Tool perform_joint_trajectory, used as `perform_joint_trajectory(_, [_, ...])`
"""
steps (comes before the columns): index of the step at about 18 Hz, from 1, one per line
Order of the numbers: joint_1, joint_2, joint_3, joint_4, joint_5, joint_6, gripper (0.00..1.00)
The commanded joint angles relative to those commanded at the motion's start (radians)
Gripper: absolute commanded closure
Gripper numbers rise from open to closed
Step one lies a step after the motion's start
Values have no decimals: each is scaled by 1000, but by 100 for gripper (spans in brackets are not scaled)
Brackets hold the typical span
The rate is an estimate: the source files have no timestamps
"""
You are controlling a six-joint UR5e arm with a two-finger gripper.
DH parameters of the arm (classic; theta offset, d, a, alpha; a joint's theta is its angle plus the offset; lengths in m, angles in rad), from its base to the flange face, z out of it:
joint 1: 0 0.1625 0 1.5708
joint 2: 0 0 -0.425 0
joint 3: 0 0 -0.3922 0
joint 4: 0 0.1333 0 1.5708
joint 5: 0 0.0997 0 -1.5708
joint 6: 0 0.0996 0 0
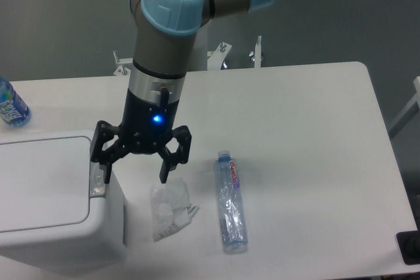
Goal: Open the trash can
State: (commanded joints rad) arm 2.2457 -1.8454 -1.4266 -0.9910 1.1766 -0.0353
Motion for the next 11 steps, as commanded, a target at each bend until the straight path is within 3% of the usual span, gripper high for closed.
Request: perform_joint_trajectory(11, [-2, -6, 0, 0, 0, 0, 0])
